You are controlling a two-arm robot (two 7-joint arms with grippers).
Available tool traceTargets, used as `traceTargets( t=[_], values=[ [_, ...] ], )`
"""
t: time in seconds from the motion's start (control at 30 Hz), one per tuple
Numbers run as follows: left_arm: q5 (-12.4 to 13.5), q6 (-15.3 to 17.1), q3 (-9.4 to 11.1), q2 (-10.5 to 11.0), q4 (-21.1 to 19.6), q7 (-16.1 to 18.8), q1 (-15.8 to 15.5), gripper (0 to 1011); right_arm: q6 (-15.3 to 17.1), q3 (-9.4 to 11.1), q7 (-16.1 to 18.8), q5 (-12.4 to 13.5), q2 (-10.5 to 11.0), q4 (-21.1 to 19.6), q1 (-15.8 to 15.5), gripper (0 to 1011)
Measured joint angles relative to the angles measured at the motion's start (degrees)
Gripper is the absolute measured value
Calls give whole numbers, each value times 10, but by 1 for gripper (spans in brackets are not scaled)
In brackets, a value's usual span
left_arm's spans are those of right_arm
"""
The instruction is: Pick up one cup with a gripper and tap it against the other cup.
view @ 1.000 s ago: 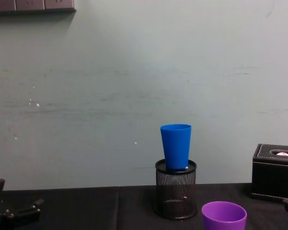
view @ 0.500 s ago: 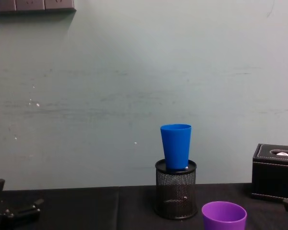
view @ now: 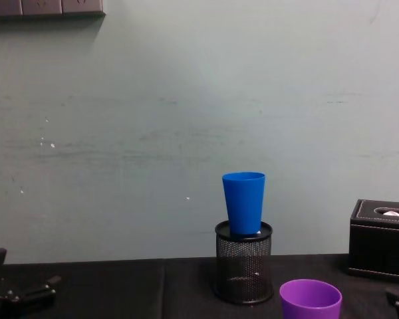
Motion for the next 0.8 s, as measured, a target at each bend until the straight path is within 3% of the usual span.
traceTargets(
  t=[0.27, 0.8],
  values=[
    [0, 0, 0, 0, 0, 0, 0, 1011, -12, 9, 34, 11, -3, -5, -17, 1004],
    [0, 0, 0, 0, 0, 0, 0, 1012, -15, 28, 118, 71, -22, -5, -40, 1004]
  ],
)
